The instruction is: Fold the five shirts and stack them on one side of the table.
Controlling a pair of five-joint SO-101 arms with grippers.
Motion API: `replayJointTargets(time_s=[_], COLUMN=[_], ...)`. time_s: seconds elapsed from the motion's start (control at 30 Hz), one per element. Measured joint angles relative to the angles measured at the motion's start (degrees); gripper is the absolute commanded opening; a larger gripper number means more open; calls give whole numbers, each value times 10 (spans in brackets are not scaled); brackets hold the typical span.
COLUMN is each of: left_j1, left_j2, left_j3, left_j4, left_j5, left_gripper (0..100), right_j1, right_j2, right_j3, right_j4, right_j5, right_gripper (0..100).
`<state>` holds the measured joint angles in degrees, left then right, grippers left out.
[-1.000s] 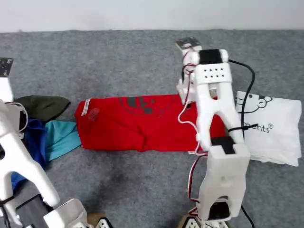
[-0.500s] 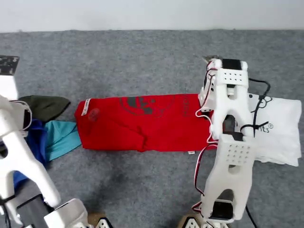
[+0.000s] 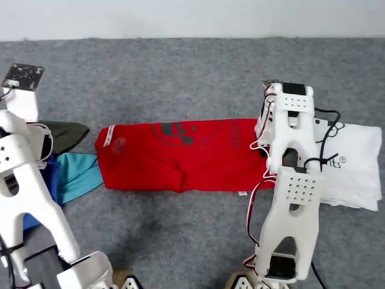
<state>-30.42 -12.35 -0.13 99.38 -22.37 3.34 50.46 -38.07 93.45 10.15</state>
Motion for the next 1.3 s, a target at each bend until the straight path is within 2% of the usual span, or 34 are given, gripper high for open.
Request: replayJointTargets(time_s=[0.3, 0.43, 0.63, 0.8, 1.0, 1.3], left_j1=[0, -13, -107, -158, -171, -171], left_j2=[0, 0, 0, -2, -2, -2], left_j3=[0, 0, 0, 0, 1, 1], left_j4=[0, 0, 0, 0, -32, -37], left_j5=[0, 0, -4, -24, -24, -24], left_gripper=[15, 15, 15, 15, 15, 15], right_j1=[-29, -84, -185, -275, -356, -426], right_j2=[-80, -156, -257, -273, -273, -252], right_j3=[7, 8, 8, 8, 8, 8], right_j4=[68, 70, 70, 70, 53, -6], right_j5=[59, 62, 31, 27, 27, 27], right_gripper=[9, 9, 9, 9, 9, 9])
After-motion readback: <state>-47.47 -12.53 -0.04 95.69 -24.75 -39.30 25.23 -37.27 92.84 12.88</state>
